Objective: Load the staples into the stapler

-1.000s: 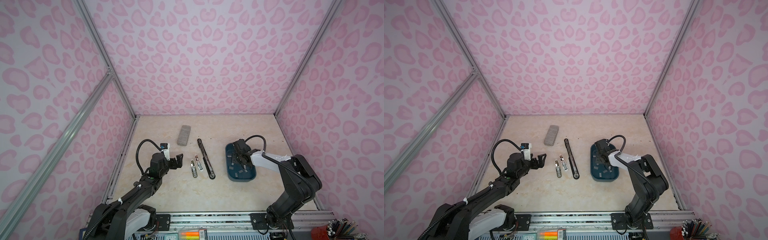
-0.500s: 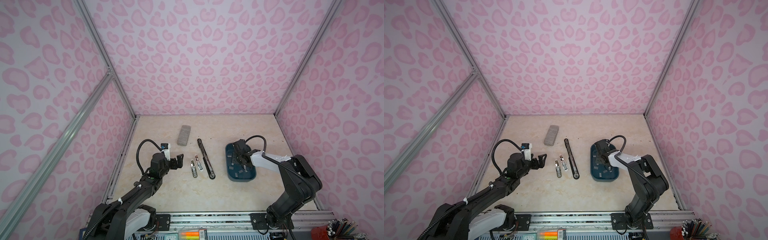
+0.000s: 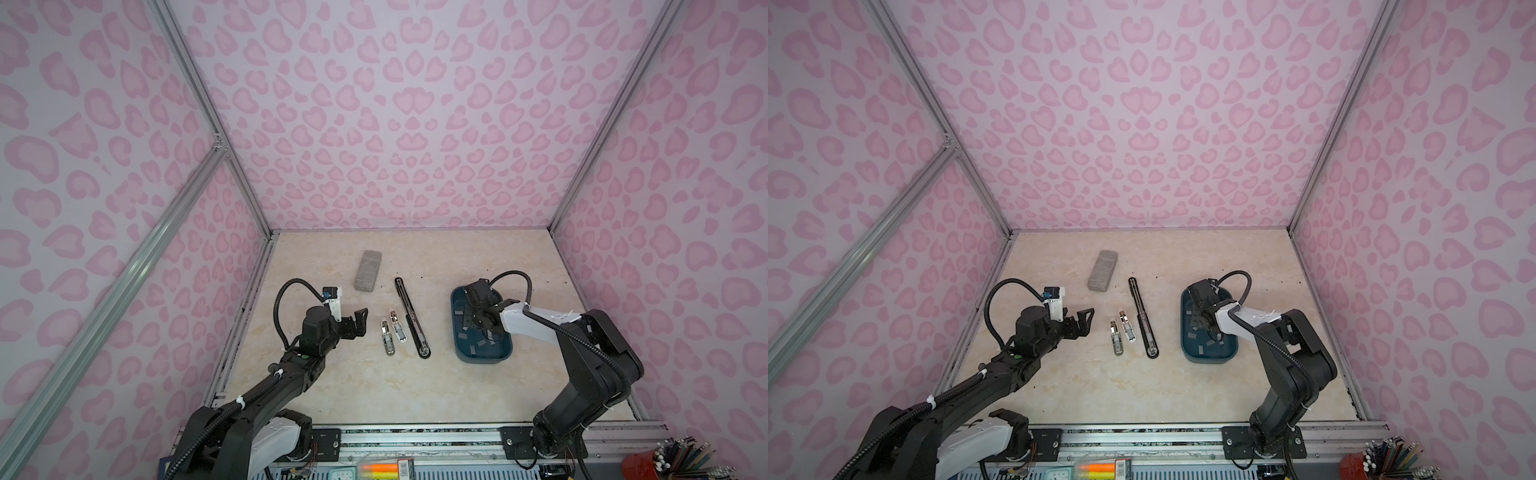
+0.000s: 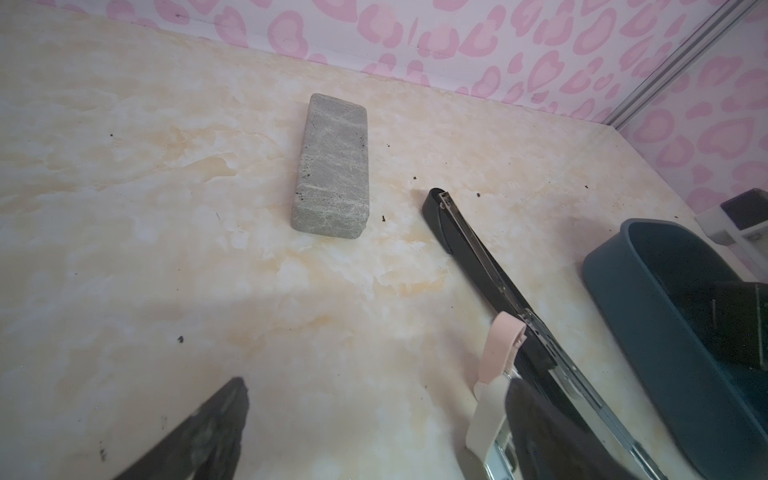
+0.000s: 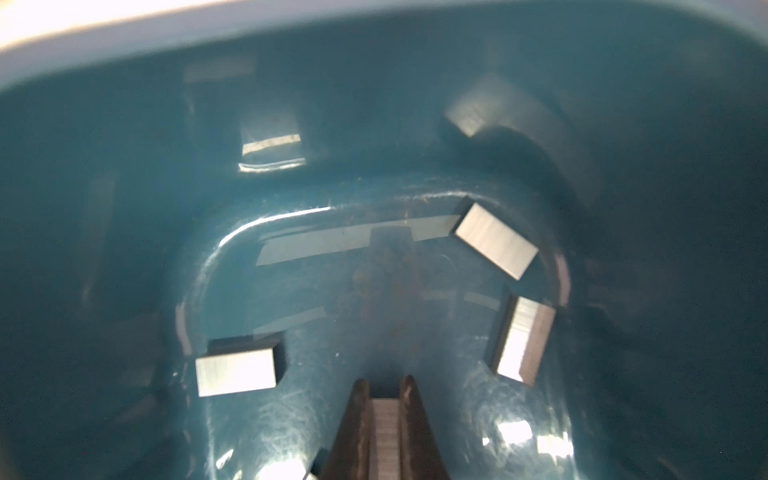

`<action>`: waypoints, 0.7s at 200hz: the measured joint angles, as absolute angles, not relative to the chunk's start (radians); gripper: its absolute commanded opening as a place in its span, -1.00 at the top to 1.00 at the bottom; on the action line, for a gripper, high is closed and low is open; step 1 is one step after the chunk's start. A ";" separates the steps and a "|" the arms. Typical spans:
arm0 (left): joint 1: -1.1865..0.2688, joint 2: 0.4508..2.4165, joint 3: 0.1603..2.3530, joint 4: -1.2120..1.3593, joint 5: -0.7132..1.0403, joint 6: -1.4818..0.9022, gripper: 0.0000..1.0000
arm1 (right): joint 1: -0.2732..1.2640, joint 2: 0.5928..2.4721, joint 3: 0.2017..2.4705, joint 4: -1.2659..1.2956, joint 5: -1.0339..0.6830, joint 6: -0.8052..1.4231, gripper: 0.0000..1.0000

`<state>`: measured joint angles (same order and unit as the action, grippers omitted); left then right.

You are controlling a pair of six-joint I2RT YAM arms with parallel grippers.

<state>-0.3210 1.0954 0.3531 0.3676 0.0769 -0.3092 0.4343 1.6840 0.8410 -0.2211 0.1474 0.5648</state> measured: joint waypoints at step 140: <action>-0.315 1.007 0.372 0.247 -0.019 -0.375 -0.95 | 0.499 1.343 0.807 -0.259 0.203 0.501 0.83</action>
<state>-0.3149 1.0065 0.3717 0.2474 -0.0193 -0.3752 0.4988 1.3430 0.8074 -0.2588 0.2031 0.5014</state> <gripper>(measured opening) 0.976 0.100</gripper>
